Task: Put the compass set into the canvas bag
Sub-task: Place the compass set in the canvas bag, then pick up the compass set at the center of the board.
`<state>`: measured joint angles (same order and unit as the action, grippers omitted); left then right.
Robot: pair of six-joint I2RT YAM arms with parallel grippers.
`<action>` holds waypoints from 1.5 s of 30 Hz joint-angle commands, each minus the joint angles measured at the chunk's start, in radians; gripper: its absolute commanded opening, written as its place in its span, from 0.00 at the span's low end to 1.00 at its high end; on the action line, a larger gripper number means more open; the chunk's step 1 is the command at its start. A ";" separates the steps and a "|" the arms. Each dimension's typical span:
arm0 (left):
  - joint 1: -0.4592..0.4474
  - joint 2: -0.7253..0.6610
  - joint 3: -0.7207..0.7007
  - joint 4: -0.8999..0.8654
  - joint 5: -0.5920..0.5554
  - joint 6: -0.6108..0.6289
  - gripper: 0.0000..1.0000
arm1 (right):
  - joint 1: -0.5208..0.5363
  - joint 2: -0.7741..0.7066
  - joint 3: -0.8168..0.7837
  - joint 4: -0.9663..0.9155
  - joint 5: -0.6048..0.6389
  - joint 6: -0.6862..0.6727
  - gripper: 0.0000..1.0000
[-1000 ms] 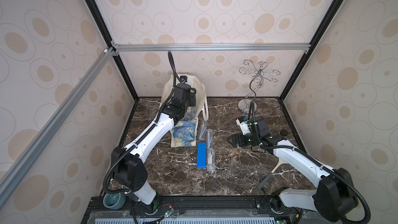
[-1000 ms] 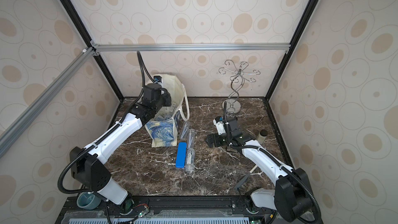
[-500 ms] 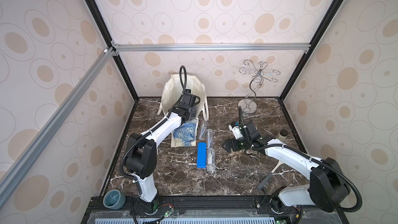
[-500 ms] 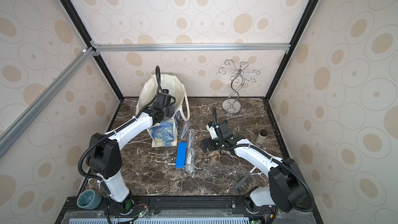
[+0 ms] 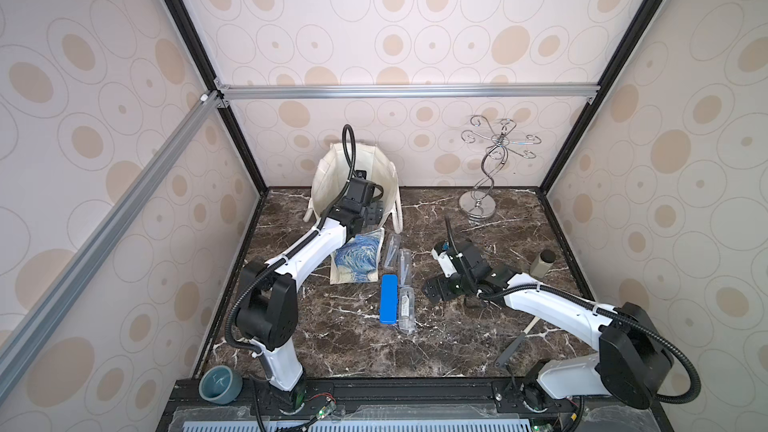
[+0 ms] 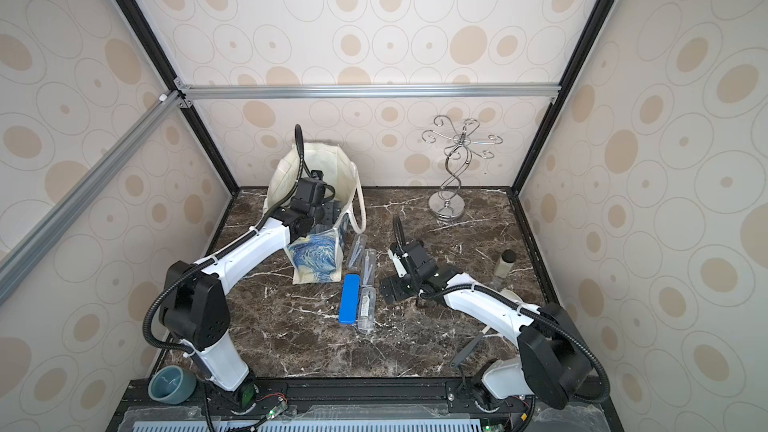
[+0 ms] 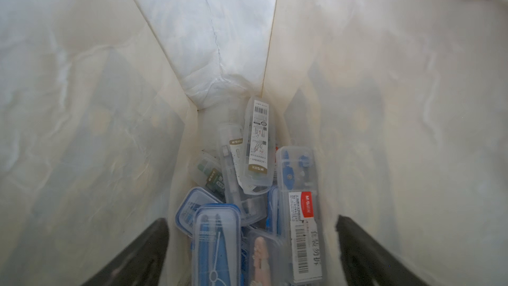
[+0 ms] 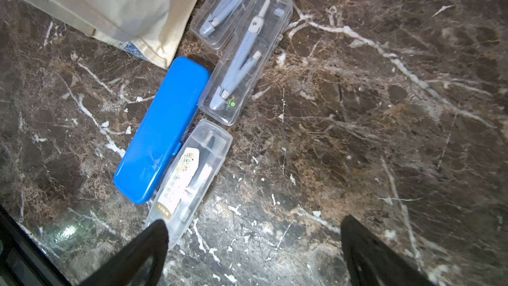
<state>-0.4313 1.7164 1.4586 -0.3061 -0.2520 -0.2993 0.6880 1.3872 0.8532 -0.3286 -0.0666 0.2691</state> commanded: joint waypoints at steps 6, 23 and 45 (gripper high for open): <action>0.006 -0.261 -0.116 0.210 0.168 -0.041 1.00 | 0.083 0.126 0.044 -0.030 0.053 0.048 1.00; -0.002 -0.583 -0.457 0.442 0.462 -0.242 1.00 | 0.206 0.404 0.253 -0.140 0.130 0.087 0.97; -0.283 -0.459 -0.429 0.452 0.383 -0.179 1.00 | 0.135 0.415 0.228 -0.157 0.226 0.123 0.76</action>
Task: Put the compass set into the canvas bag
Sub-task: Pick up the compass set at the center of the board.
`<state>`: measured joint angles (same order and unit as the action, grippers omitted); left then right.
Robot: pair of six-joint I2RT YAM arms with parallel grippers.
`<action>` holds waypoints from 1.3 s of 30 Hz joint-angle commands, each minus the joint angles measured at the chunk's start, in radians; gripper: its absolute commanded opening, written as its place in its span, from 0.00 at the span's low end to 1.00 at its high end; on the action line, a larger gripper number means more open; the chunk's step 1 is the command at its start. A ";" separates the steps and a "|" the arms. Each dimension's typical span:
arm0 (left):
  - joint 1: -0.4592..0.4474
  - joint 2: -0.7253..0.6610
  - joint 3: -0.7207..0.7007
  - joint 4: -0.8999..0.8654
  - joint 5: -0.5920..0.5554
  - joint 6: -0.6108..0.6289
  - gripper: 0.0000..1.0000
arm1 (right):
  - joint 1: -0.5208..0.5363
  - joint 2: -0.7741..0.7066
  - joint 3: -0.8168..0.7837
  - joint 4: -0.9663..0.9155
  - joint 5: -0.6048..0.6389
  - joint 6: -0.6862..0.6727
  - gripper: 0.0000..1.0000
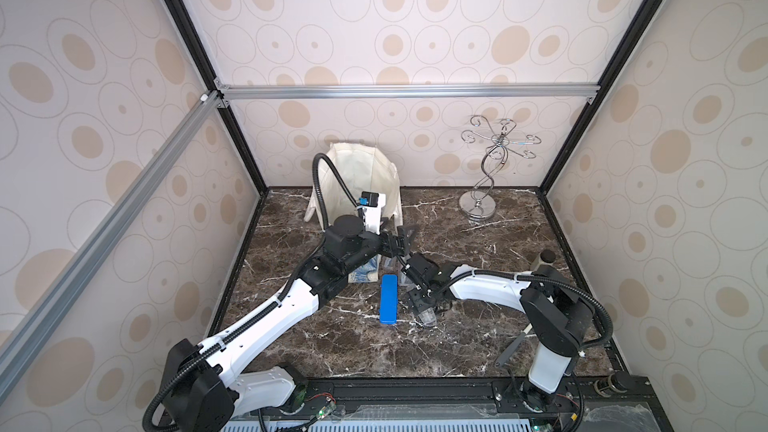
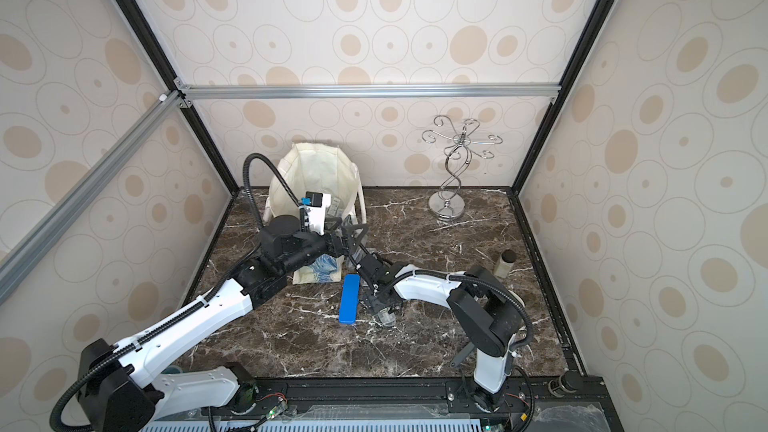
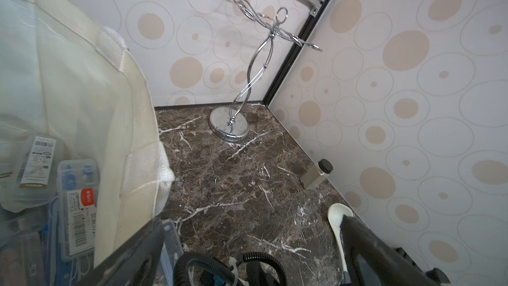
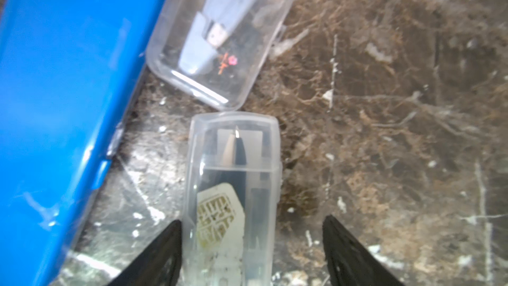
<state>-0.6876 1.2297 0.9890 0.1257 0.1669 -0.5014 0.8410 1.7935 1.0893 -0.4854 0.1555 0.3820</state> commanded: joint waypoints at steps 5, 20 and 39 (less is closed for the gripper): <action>-0.050 0.063 0.049 0.046 -0.044 0.012 1.00 | -0.070 0.002 -0.018 0.012 -0.004 0.015 0.69; -0.076 -0.021 0.090 0.023 -0.130 0.058 1.00 | -0.187 -0.051 -0.084 0.073 -0.071 0.021 0.49; -0.210 0.096 0.140 0.002 -0.113 0.080 1.00 | -0.438 -0.336 -0.081 0.098 -0.184 0.014 0.48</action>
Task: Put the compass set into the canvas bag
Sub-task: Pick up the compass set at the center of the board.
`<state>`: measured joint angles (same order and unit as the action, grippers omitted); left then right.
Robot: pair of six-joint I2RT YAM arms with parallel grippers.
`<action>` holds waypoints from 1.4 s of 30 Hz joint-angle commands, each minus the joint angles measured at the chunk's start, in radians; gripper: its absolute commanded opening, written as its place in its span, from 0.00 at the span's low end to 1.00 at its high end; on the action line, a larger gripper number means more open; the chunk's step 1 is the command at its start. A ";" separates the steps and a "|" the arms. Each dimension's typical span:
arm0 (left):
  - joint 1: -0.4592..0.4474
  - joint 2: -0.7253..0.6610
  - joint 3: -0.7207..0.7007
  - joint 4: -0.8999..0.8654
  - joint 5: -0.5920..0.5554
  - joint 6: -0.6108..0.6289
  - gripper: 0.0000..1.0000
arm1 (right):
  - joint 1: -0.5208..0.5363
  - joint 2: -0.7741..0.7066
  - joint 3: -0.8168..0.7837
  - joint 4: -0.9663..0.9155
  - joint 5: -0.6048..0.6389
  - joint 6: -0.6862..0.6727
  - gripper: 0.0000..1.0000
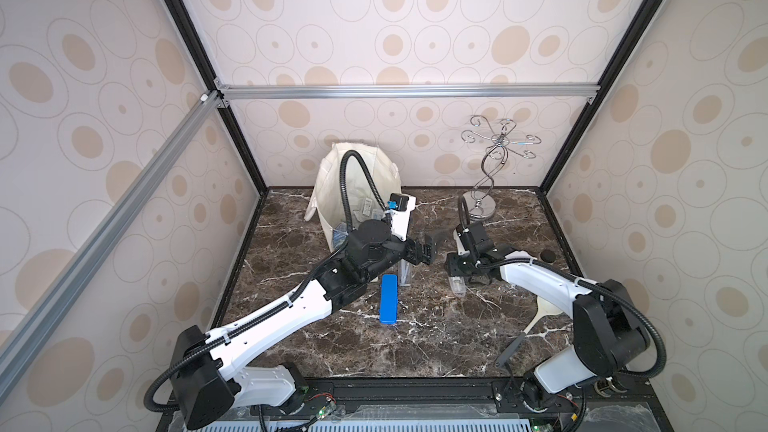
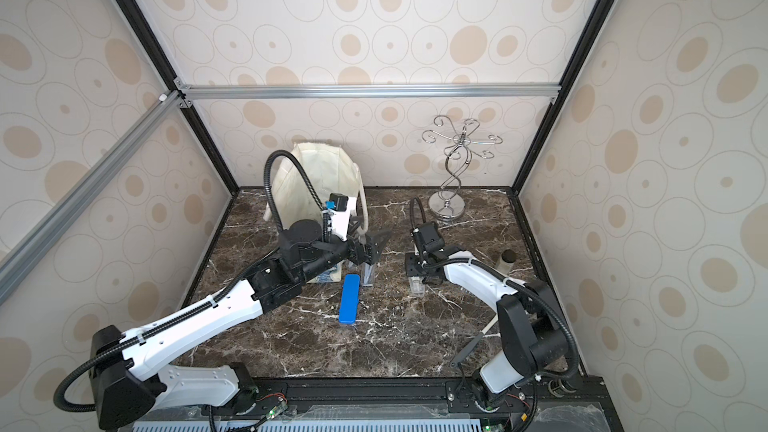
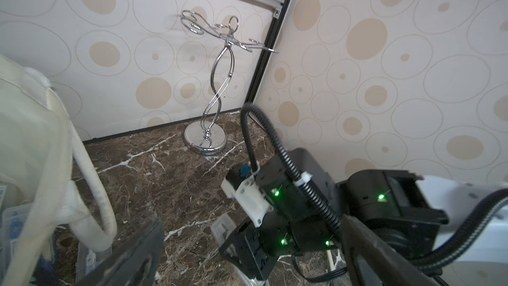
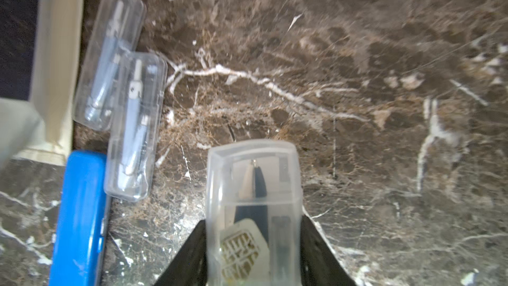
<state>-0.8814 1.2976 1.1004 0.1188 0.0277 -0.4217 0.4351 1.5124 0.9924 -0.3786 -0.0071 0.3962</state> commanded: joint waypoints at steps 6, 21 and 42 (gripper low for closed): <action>-0.047 0.116 0.035 0.078 0.078 -0.038 0.99 | -0.091 -0.128 0.087 -0.040 -0.002 -0.025 0.48; -0.068 0.260 0.006 0.263 0.137 -0.142 0.95 | -0.150 -0.228 0.247 -0.072 -0.090 -0.007 0.47; -0.069 0.504 0.121 0.568 0.182 -0.264 0.67 | -0.151 -0.305 0.223 -0.042 -0.146 0.019 0.47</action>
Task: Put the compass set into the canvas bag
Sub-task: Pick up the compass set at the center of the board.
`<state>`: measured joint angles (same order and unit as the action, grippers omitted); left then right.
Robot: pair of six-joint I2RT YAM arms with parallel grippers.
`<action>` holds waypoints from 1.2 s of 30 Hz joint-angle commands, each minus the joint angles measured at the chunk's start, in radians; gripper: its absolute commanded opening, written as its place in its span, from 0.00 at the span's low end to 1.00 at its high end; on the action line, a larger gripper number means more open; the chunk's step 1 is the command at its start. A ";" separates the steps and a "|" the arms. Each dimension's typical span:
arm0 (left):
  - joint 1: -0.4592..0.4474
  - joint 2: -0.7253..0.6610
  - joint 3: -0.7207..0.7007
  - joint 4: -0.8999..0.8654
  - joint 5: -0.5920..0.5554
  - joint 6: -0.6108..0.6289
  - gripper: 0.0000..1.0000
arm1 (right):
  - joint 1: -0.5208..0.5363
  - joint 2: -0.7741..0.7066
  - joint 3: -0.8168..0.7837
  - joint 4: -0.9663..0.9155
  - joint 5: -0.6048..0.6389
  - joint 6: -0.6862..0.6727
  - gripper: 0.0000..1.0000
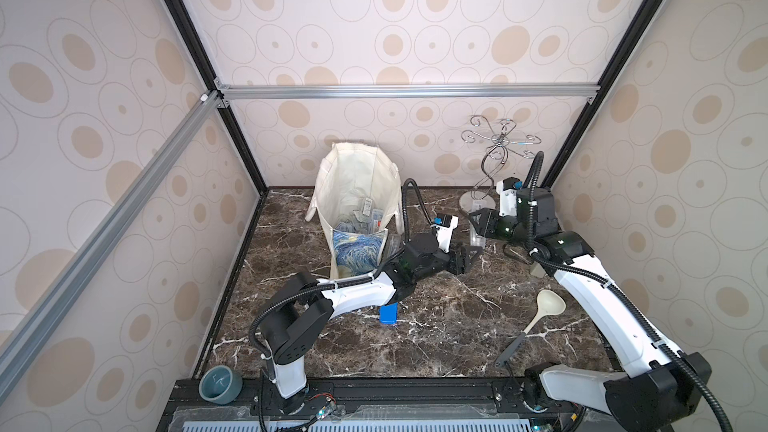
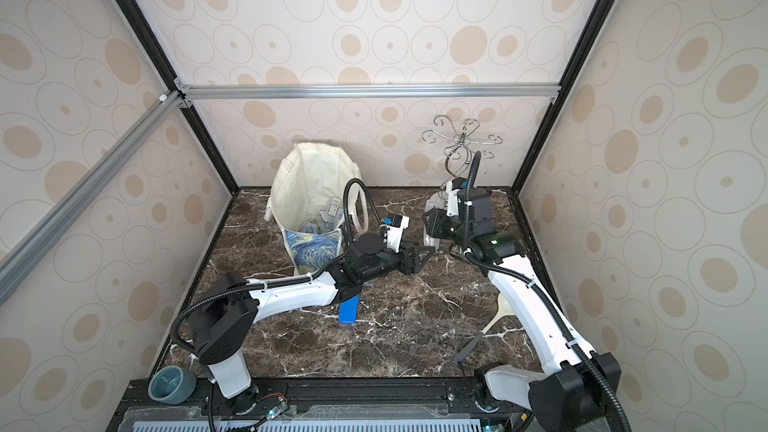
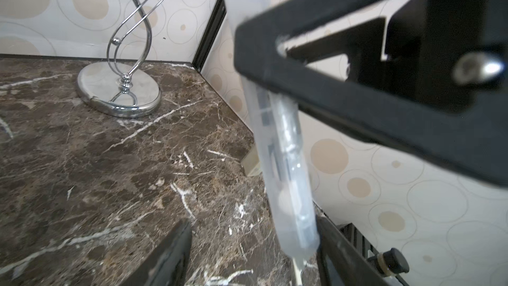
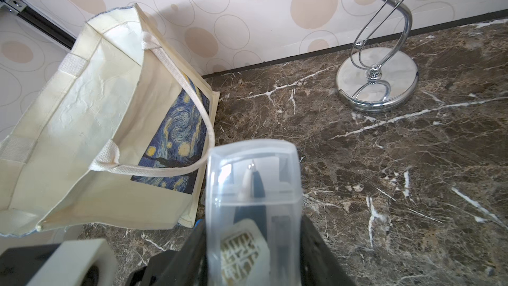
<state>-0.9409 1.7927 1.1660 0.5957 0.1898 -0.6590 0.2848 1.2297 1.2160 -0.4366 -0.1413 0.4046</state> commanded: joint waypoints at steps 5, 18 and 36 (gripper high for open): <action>-0.009 0.025 0.072 0.103 0.015 -0.034 0.59 | -0.001 -0.022 -0.011 0.025 -0.018 0.014 0.47; -0.007 0.051 0.088 0.115 -0.012 -0.045 0.31 | 0.000 -0.024 -0.030 0.048 -0.035 0.031 0.47; -0.002 0.032 0.074 0.106 -0.027 -0.026 0.13 | -0.001 -0.026 -0.043 0.050 -0.021 0.016 0.82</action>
<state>-0.9417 1.8423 1.2179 0.6662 0.1600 -0.7021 0.2848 1.2251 1.1912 -0.3866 -0.1719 0.4282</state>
